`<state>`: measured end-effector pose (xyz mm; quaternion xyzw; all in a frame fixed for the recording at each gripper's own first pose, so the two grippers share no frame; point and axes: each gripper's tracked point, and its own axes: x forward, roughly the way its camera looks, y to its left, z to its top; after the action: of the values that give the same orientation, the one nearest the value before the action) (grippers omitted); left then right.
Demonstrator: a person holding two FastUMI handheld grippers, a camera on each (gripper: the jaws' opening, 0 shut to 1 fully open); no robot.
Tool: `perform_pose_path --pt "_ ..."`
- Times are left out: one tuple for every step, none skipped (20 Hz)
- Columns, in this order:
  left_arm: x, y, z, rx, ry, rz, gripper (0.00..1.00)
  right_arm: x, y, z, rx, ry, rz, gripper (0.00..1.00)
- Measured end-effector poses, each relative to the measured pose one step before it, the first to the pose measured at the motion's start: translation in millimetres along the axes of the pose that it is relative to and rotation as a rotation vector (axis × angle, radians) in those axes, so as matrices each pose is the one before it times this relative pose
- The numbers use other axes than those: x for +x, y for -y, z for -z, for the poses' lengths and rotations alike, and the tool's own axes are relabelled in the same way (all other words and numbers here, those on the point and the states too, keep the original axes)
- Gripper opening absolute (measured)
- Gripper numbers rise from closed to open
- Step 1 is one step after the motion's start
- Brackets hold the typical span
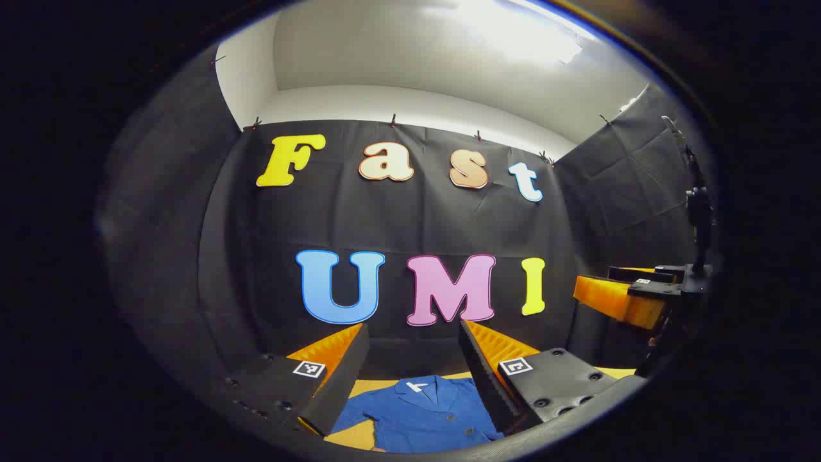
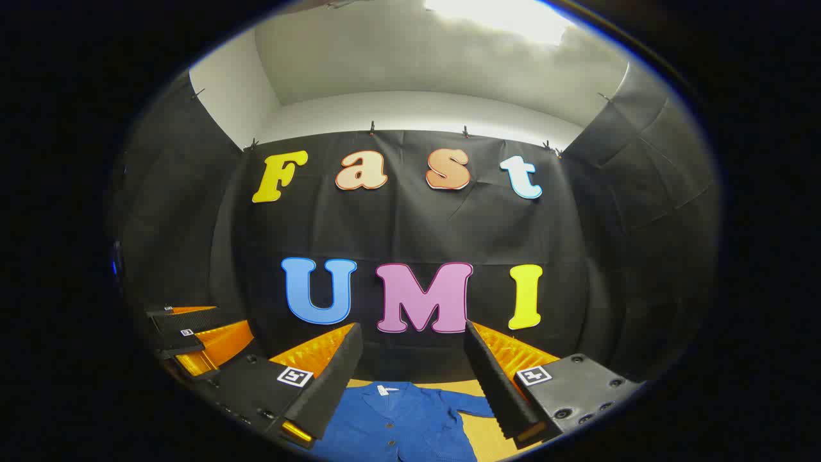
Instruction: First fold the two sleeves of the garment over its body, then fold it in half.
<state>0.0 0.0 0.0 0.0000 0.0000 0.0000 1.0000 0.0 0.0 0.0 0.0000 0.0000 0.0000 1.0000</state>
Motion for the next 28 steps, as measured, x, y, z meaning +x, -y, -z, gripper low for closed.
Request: perform_pose_path --pt "-0.74 1.9 -0.83 -0.00342 0.00153 0.00487 0.81 -2.77 1.68 0.6 -0.00616 -0.00529 0.00187 0.95" --pt "1.09 1.89 -0.89 -0.00615 0.0013 0.0046 0.81 -1.35 -0.25 0.46 -0.00382 -0.00418 0.00085 0.95" --pt "-2.01 0.2 2.05 -0.00819 0.00019 0.00268 0.81 -1.47 -0.55 0.38 -0.00209 -0.00534 0.00025 0.96" --pt "-0.06 1.2 0.83 -0.00766 -0.0039 0.00234 0.81 -1.49 0.05 1.13 0.00007 -0.00895 0.00204 0.96" --pt "-0.92 0.75 1.66 -0.00445 -0.0064 0.00269 0.81 -2.69 1.02 2.86 0.00293 -0.0107 0.00149 0.95" --pt "-1.08 1.09 2.96 0.0017 -0.00972 0.00152 0.81 -0.48 -0.19 0.5 0.00594 -0.0069 -0.00035 0.99" --pt "-2.19 -1.47 4.11 0.00771 -0.01291 -0.00459 0.81 0.94 -0.43 -0.6 0.0038 -0.00213 -0.00198 0.96" --pt "-1.69 -4.25 1.34 0.00613 -0.00721 -0.01431 0.81 0.78 0.01 -0.1 -0.00039 -0.00016 -0.00218 0.96" --pt "-1.45 -5.17 0.52 -0.00259 -0.00089 -0.01947 0.82 1.17 -0.42 0.58 0.0014 -0.00148 -0.00454 0.96" --pt "-1.67 -4.08 0.51 -0.0118 -0.0008 -0.01952 0.82 0.86 -1.87 0.84 0.00562 -0.00142 -0.00831 0.96" --pt "-1.39 -2.4 3.71 -0.01594 -0.00556 -0.01793 0.82 0.03 -2.21 1.08 0.00594 -0.00243 -0.00811 0.96" --pt "-0.13 -1.94 2.07 -0.01323 -0.00772 -0.01303 0.81 1.06 -3.09 0.53 0.00187 -0.00043 -0.00965 0.96" --pt "-1.45 -2.83 1.76 -0.00559 -0.00609 -0.01169 0.81 2.05 -2.82 -0.27 -0.00716 0.00566 -0.01004 0.95" --pt "-0.24 -2.07 -0.41 0.00633 0.00143 -0.00626 0.81 1.49 -1.74 1.56 -0.00696 0.00168 -0.00663 0.96" --pt "0.39 -3.08 -0.41 0.01138 0.00237 -0.00567 0.81 1.73 -2.78 0.9 -0.00297 -0.00051 -0.01098 0.96" --pt "1.24 -1.98 -0.25 0.0116 0.00268 -0.00392 0.81 1.57 -3.57 1.61 0.0014 0.00007 -0.01071 0.96" --pt "2.13 -1.5 -0.34 0.00777 0.00152 -0.00316 0.81 3.19 -2.09 0.81 0.0043 -0.00362 -0.00635 0.96" --pt "1.15 -0.58 1.29 0.00243 -0.00023 -0.00291 0.81 2.64 -1.42 1.16 0.00627 -0.00183 -0.00623 0.96" --pt "1.2 -1.28 0.12 0.00026 -0.00065 -0.00328 0.81 2.6 -1.01 0.28 0.00567 0.00092 -0.00231 0.96" --pt "0.85 -0.24 -0.64 0.00097 -0.00085 -0.00185 0.81 1.23 -0.23 0.27 0.00276 0.00162 0.0001 0.96" --pt "1.01 0.06 1.16 0.00312 -0.00234 -0.00076 0.81 2.46 -0.2 0.12 0.00082 0.00263 0.00033 0.96" --pt "0.37 0.02 0.08 0.00432 -0.0009 -0.00012 0.81 0.94 -0.11 1.16 -0.00113 0.00105 -0.00035 0.96" --pt "-0.03 0.8 0.31 0.0046 0.00022 0.00178 0.81 2.18 -0.15 1.74 -0.00138 -0.00246 0.00014 0.96" --pt "1.4 0.41 0.56 0.00391 -0.00183 0.00142 0.81 0.41 0.65 3.05 0.00106 -0.00673 -0.00054 0.96" --pt "-0.42 0.25 1.11 0.00267 -0.00262 0.00069 0.81 1.08 0.17 1.92 0.00369 -0.00588 0.00002 0.96" --pt "0.74 0.5 -0.67 0.0049 -0.00023 -0.00007 0.81 0.07 0.26 1.66 0.00372 -0.006 0.00125 0.96" --pt "-0.54 -0.45 -1.18 0.00446 0.00237 -0.00154 0.81 0.66 0.24 1.2 0.00305 -0.00536 0.00086 0.96" --pt "0.3 0.78 -1.46 -0.00195 0.00423 0.00139 0.81 0.47 0.53 0.91 0.00041 -0.00402 0.00179 0.96"
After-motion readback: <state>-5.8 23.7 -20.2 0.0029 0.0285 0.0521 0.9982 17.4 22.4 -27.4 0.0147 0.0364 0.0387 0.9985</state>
